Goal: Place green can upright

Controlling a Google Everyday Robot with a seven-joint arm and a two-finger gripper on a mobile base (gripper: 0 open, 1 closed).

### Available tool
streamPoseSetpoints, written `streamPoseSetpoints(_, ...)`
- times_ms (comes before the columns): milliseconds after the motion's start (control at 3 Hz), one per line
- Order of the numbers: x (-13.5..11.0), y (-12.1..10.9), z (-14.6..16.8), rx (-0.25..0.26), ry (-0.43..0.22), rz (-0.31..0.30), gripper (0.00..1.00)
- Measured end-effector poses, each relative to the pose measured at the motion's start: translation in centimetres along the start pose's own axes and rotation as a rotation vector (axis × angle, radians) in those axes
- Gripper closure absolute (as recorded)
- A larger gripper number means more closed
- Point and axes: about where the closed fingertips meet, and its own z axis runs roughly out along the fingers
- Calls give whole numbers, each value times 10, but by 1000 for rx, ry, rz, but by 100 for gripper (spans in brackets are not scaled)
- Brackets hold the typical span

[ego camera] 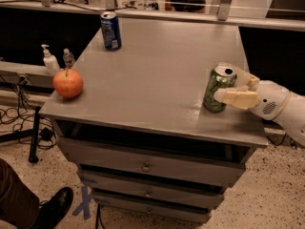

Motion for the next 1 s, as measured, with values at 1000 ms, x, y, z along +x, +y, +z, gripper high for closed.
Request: streamPoseSetpoints(1000, -106, 23, -87, 216, -4, -205, 0)
